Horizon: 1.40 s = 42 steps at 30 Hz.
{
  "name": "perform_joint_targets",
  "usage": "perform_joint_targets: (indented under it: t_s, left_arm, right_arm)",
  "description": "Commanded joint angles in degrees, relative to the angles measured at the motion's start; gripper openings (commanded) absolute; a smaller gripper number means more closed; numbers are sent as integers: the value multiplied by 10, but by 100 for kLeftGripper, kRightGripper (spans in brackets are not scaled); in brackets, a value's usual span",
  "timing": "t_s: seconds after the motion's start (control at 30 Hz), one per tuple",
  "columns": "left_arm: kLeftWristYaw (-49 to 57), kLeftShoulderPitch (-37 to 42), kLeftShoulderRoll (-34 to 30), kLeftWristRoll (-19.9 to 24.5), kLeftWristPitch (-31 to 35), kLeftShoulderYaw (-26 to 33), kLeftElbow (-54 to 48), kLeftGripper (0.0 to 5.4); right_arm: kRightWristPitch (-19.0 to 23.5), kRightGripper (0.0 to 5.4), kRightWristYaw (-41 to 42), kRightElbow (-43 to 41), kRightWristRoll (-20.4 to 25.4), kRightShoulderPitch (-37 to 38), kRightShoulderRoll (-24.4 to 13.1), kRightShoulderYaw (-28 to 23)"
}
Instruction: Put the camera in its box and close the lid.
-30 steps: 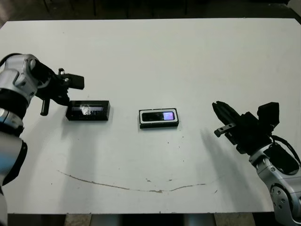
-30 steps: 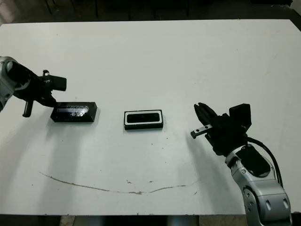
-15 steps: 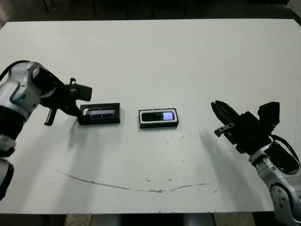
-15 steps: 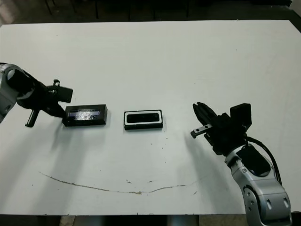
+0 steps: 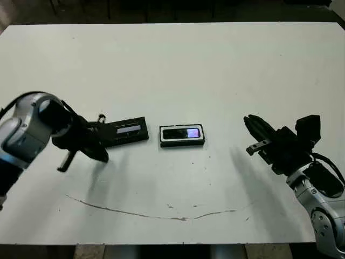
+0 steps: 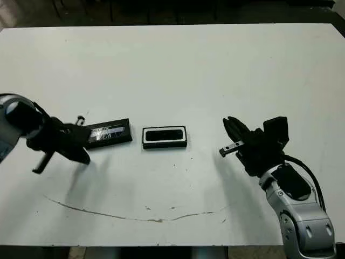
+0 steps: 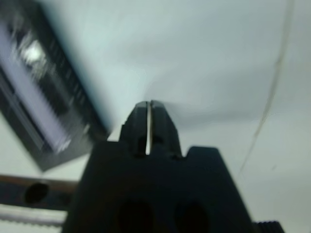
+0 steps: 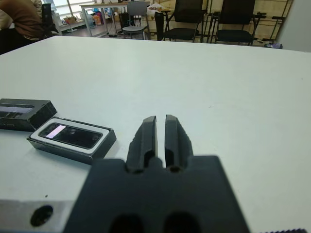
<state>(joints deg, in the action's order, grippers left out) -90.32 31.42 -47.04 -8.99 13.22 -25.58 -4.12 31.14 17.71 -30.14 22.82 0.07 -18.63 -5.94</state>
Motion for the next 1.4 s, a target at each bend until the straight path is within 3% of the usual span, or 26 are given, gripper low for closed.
perform_joint_targets:
  t_s: [0.03, 0.2, 0.33, 0.5, 0.6, 0.73, 0.9, 1.4]
  left_arm:
    - [0, -30, 0, 22, 13, -6, -13, 0]
    - [5, -23, -38, 74, 67, 57, -46, 0]
    - [45, -49, -69, 159, 127, 187, -99, 0]
    - [165, -103, -47, 263, 235, 361, -152, 0]
    - [243, -134, -7, 277, 181, 416, -144, 20]
    - [300, -153, 5, 252, 96, 412, -113, 80]
    - [286, -140, 10, 267, 27, 377, -42, 169]
    - [241, -101, 54, 272, -34, 258, 75, 437]
  right_arm:
    - [22, 2, -7, -4, 7, 1, 0, 1]
    - [30, 2, -17, -13, 0, 3, -2, 3]
    - [16, 2, -1, 1, 16, 5, 1, -5]
    - [12, 2, -8, 14, -6, 2, -2, 3]
    - [10, 0, -3, 22, 1, -2, 4, 0]
    - [4, 0, 1, 21, 2, -3, 2, -1]
    - [7, 0, 7, 16, 16, 0, 0, -8]
    - [-19, 0, 25, 27, 7, 12, -10, -11]
